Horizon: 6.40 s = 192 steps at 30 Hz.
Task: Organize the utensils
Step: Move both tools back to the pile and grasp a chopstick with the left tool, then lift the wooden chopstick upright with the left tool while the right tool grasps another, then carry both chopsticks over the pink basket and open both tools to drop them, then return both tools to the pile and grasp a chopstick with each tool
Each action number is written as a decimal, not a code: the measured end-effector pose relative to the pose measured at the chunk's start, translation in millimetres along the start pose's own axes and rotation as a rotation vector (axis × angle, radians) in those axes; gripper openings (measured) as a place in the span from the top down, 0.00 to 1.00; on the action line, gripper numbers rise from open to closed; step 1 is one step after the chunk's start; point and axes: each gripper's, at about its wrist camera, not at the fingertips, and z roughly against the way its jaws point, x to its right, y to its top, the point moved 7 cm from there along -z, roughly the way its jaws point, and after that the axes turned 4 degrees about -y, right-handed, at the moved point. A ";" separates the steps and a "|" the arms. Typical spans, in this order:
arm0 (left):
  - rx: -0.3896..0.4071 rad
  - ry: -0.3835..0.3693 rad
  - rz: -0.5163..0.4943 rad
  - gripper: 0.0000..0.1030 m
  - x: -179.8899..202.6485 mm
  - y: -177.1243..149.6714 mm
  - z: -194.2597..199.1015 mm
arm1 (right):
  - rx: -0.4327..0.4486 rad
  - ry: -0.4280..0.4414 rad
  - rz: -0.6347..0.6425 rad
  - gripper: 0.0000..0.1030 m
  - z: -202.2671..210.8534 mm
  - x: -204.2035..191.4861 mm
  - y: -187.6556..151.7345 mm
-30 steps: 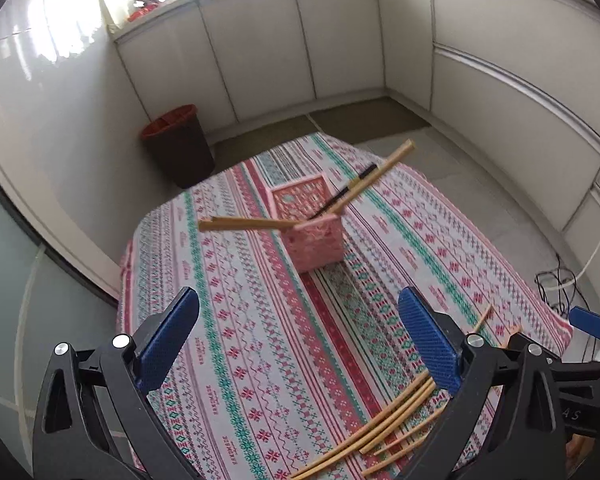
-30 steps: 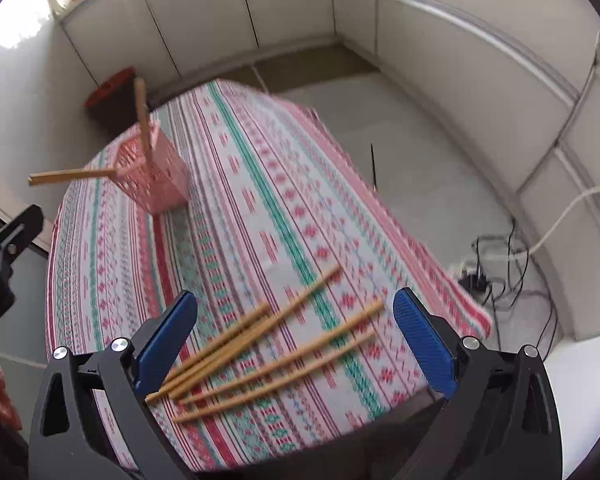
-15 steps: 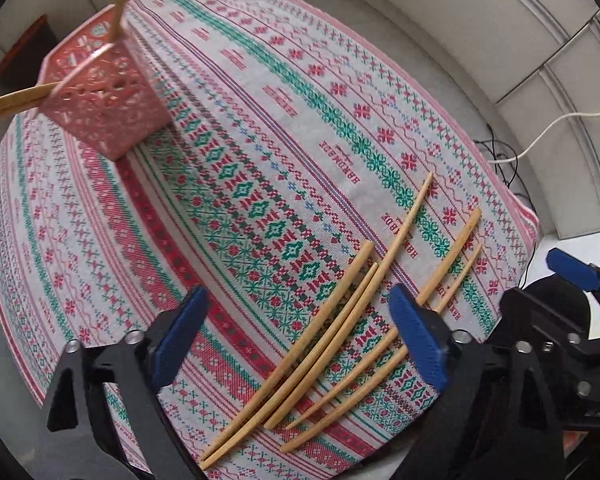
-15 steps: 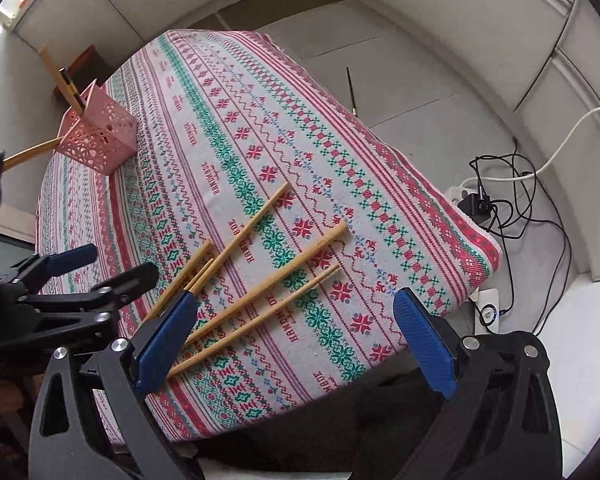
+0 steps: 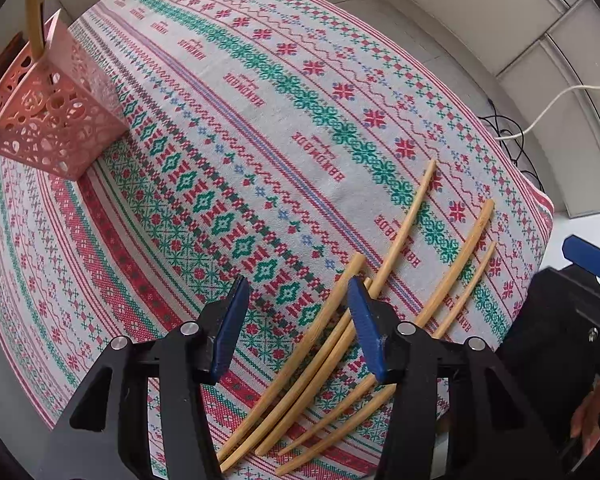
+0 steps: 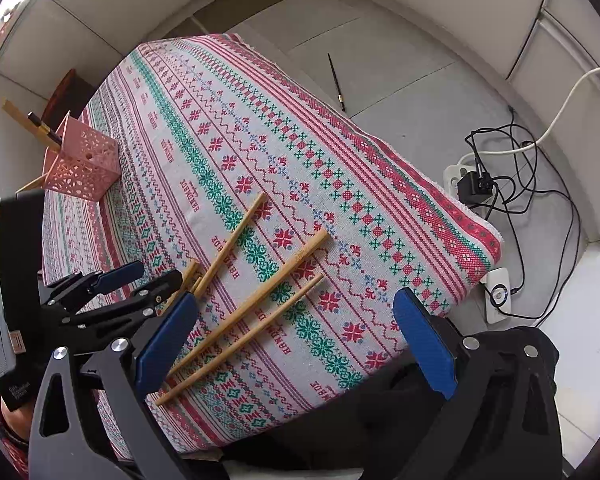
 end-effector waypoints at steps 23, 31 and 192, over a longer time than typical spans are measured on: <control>0.268 0.164 0.017 0.94 -22.6 -7.5 71.0 | -0.052 -0.095 0.017 0.09 -50.2 -57.1 34.6; 0.384 0.185 0.044 0.94 -34.8 -10.4 115.2 | -0.075 -0.105 0.036 0.88 -74.4 -83.5 34.9; 0.029 0.028 0.199 0.57 -34.9 -17.8 -9.4 | 0.082 0.067 0.114 0.09 54.1 -17.8 3.1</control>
